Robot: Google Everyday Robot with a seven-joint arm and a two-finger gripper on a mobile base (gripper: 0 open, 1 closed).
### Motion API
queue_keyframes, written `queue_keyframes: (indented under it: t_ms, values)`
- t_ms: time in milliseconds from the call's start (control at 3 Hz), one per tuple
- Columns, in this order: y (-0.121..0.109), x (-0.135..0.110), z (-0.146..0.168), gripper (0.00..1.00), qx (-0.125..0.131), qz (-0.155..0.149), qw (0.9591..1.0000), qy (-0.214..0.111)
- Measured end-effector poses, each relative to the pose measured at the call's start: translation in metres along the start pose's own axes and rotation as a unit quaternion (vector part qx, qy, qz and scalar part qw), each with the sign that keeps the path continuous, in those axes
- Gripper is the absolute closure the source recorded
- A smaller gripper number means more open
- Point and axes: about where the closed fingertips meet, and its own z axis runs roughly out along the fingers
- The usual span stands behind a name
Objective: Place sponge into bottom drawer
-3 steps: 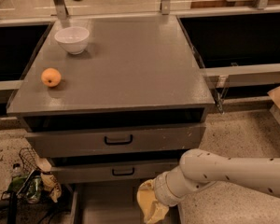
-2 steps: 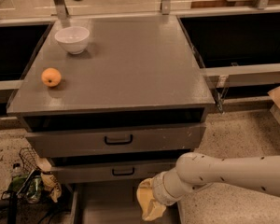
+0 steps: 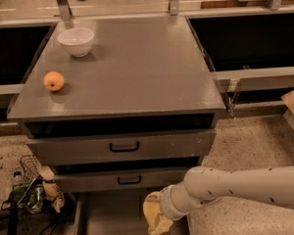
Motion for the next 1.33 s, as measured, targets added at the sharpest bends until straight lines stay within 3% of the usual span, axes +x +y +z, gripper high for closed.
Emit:
queue_keyframes:
  t_ms: [333, 667, 1000, 1333]
  values:
    - [0.003, 0.017, 0.026, 1.00, -0.001, 0.016, 0.9999, 0.004]
    - [-0.001, 0.036, 0.072, 1.00, 0.000, 0.043, 0.9986, 0.032]
    - [-0.001, 0.037, 0.072, 1.00, 0.000, 0.043, 0.9986, 0.032]
    - [0.001, 0.050, 0.093, 1.00, -0.005, 0.066, 0.9974, 0.027]
